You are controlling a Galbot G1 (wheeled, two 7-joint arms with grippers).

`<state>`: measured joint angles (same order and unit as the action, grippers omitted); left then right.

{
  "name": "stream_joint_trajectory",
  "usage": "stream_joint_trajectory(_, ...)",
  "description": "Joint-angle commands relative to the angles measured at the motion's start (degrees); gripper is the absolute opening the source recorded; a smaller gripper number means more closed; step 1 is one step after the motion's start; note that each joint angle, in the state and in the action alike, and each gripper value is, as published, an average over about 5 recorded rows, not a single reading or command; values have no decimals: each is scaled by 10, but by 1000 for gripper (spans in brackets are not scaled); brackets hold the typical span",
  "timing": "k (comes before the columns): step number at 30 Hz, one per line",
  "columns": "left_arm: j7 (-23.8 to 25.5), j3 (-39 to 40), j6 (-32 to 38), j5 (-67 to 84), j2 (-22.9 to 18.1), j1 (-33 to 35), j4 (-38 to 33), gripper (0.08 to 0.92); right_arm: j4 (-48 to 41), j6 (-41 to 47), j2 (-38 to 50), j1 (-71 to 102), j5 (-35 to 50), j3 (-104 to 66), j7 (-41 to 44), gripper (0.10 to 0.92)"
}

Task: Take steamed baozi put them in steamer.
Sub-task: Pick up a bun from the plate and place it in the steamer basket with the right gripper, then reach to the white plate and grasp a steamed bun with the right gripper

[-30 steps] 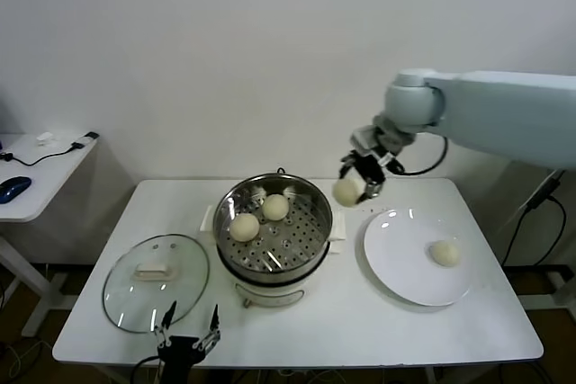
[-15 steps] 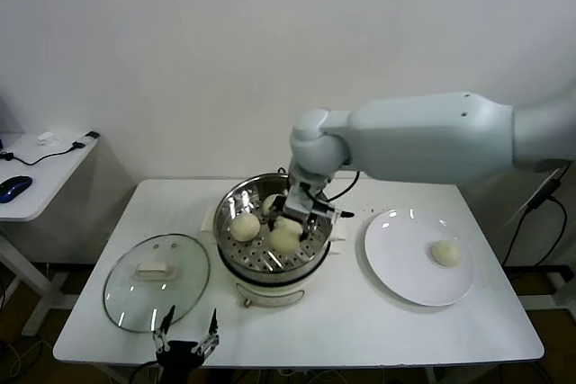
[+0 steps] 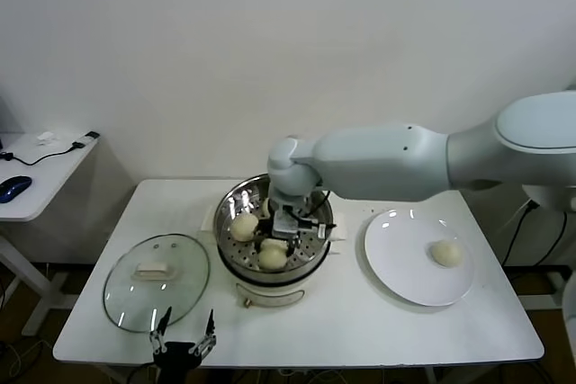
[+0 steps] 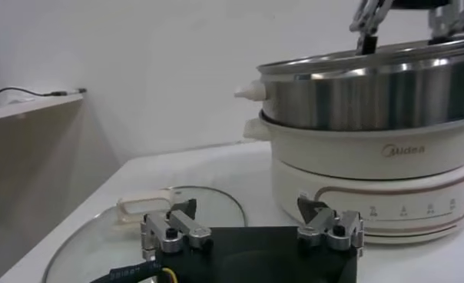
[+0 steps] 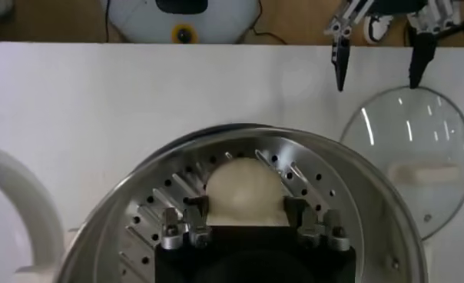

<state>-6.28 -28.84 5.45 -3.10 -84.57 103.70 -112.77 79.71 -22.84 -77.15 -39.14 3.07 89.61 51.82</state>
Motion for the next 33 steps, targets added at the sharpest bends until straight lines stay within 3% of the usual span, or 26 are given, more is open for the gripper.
stream_joint_trajectory(1,0,0,1,0,0,0,0,823,-39,-53,-13,18,0,-12,-1,696)
stream_joint_trajectory(7,-1,4,2,-1,-1,0,2,823,-28,-68,17,-27,49,-20,14,813)
stream_joint_trajectory(12,-1,7,3,-1,0,0,1,823,-31,-56,93,-102,172,-10,66,822)
stream_joint_trajectory(18,-1,8,3,-2,1,-2,0,823,-43,126,226,-213,320,101,74,823)
stream_joint_trajectory(26,0,6,4,-1,5,-6,0,823,-58,251,410,-187,271,196,84,823)
stream_joint_trajectory(33,1,5,3,-1,0,-5,-3,823,-112,264,484,23,128,60,78,823)
